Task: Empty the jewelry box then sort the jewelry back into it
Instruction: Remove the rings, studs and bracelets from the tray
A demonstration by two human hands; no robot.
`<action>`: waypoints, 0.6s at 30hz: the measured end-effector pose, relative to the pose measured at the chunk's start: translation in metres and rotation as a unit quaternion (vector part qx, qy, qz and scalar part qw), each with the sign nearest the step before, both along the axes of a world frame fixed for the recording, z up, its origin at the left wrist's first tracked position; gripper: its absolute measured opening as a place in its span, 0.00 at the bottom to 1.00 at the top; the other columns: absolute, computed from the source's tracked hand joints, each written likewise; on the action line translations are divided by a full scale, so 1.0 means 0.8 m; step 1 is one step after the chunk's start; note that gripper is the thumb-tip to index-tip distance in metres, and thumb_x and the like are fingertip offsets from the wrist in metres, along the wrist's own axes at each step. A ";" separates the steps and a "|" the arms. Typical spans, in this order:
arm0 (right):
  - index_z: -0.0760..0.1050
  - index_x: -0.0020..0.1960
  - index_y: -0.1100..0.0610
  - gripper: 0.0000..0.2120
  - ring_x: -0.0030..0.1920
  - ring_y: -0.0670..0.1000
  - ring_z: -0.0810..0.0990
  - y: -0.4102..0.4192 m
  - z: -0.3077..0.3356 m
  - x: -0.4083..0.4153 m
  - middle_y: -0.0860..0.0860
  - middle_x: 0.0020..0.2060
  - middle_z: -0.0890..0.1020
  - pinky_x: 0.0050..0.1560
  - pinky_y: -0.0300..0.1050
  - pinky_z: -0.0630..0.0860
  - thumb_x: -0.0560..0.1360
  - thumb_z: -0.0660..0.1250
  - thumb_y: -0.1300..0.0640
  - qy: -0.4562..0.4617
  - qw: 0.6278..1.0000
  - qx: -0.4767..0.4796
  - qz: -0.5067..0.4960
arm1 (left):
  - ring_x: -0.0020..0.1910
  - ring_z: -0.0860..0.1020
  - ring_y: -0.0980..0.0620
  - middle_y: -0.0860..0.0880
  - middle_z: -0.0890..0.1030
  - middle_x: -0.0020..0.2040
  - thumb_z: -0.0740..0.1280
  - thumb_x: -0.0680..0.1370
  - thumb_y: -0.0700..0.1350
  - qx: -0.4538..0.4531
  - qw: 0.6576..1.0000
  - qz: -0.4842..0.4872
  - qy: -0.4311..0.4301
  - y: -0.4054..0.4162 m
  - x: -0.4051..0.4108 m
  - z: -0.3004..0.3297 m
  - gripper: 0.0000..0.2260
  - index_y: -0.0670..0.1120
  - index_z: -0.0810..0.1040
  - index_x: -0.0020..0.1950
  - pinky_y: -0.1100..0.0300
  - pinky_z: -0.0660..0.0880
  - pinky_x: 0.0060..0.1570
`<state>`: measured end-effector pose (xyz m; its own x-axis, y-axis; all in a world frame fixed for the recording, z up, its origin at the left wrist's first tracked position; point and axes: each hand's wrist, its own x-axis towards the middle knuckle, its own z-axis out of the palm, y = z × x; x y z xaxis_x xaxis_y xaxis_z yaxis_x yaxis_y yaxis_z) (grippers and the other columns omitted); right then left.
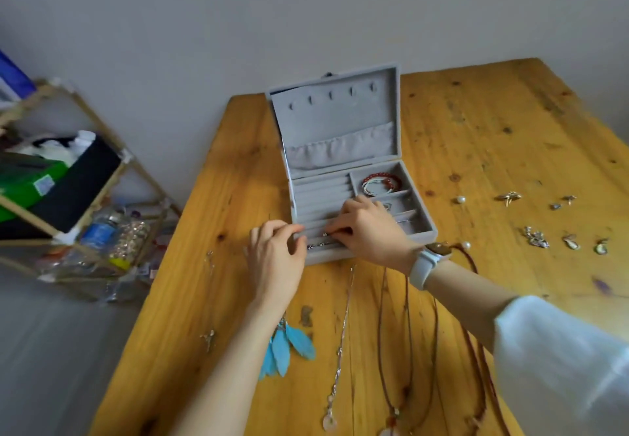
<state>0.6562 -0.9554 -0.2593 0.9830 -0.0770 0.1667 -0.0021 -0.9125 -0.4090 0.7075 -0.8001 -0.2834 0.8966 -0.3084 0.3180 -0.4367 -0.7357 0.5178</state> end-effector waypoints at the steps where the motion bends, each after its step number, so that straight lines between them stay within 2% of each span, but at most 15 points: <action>1: 0.80 0.53 0.49 0.10 0.54 0.57 0.71 -0.001 -0.002 -0.001 0.53 0.48 0.78 0.49 0.48 0.62 0.74 0.65 0.54 -0.016 1.000 -0.007 0.005 | 0.50 0.72 0.43 0.47 0.78 0.49 0.70 0.71 0.41 -0.006 1.000 0.000 -0.006 -0.001 0.000 -0.001 0.07 0.47 0.83 0.48 0.45 0.71 0.51; 3: 0.81 0.51 0.50 0.08 0.53 0.57 0.71 -0.001 -0.005 -0.001 0.53 0.46 0.79 0.49 0.49 0.62 0.73 0.66 0.55 -0.025 0.999 -0.023 0.009 | 0.49 0.73 0.42 0.47 0.78 0.48 0.71 0.70 0.40 -0.010 1.000 -0.005 -0.022 -0.002 0.001 -0.003 0.07 0.47 0.83 0.47 0.44 0.71 0.50; 5: 0.79 0.51 0.51 0.08 0.55 0.55 0.70 0.001 -0.004 0.003 0.51 0.49 0.78 0.51 0.48 0.61 0.74 0.64 0.55 0.005 1.000 -0.026 0.002 | 0.50 0.73 0.43 0.47 0.78 0.49 0.72 0.69 0.41 0.007 0.999 -0.015 -0.039 -0.003 0.003 -0.003 0.08 0.48 0.83 0.47 0.48 0.69 0.49; 10: 0.78 0.50 0.53 0.07 0.57 0.53 0.68 -0.003 0.003 0.011 0.51 0.50 0.77 0.53 0.48 0.61 0.74 0.63 0.55 0.056 0.998 -0.002 -0.004 | 0.53 0.68 0.49 0.51 0.77 0.50 0.70 0.72 0.48 0.067 0.995 -0.061 -0.028 -0.013 0.011 0.009 0.07 0.51 0.83 0.49 0.57 0.57 0.46; 14: 0.79 0.46 0.56 0.05 0.50 0.54 0.71 -0.016 0.004 -0.004 0.51 0.44 0.77 0.53 0.51 0.69 0.73 0.65 0.58 0.000 0.995 0.091 -0.038 | 0.51 0.69 0.50 0.52 0.77 0.46 0.71 0.71 0.52 0.076 0.995 -0.060 -0.031 -0.022 0.015 0.013 0.06 0.52 0.83 0.45 0.58 0.54 0.43; 18: 0.79 0.45 0.57 0.03 0.47 0.50 0.71 -0.033 0.003 -0.027 0.49 0.41 0.74 0.50 0.46 0.70 0.73 0.66 0.61 -0.026 0.988 0.134 -0.073 | 0.47 0.71 0.49 0.52 0.77 0.40 0.73 0.69 0.49 0.090 0.991 -0.076 -0.063 -0.028 0.011 0.012 0.03 0.51 0.83 0.39 0.57 0.53 0.41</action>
<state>0.6347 -0.9822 -0.2572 0.9489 -0.2648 0.1718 -0.0971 -0.7627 -0.6394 0.7165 -0.8224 -0.2736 0.7922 -0.4991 0.3512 -0.6023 -0.7322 0.3179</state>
